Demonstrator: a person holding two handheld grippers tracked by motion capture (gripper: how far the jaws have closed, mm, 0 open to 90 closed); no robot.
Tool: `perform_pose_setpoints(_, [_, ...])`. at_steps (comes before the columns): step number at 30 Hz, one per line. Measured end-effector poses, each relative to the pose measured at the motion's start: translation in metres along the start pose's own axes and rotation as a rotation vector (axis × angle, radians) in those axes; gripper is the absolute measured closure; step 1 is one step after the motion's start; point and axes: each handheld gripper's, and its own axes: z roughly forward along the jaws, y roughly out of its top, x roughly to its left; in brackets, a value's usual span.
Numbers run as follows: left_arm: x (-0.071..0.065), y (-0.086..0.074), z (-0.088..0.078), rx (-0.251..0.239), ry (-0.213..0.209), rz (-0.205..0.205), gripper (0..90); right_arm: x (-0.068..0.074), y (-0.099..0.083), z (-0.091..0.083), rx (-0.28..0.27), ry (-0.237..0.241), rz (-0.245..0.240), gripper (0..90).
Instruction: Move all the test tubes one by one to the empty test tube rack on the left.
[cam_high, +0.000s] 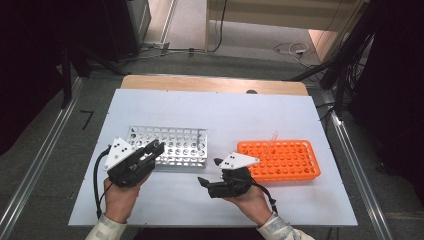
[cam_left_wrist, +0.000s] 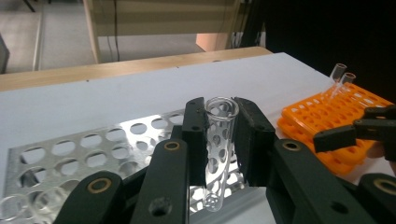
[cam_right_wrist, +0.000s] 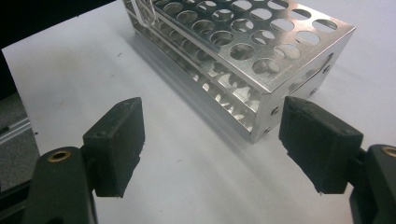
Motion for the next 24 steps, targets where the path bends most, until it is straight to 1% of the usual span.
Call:
perform_pose_setpoints(7, [0.016, 0.003, -0.005, -0.019, 0.069, -0.007, 74.7, -0.001, 0.0, -0.001, 0.0, -0.004, 0.002, 21.1])
perform_pose_setpoints(13, [0.026, 0.003, -0.006, -0.017, 0.107, -0.009, 74.7, -0.001, -0.001, 0.0, 0.001, -0.005, 0.004, 21.4])
perform_pose_setpoints(18, [0.031, 0.001, -0.004, -0.019, 0.126, -0.013, 74.6, -0.002, -0.001, -0.001, -0.003, -0.009, 0.008, 21.6])
perform_pose_setpoints(24, [0.035, 0.002, -0.004, -0.026, 0.145, -0.005, 74.7, -0.002, -0.001, -0.001, -0.003, -0.009, 0.009, 21.8])
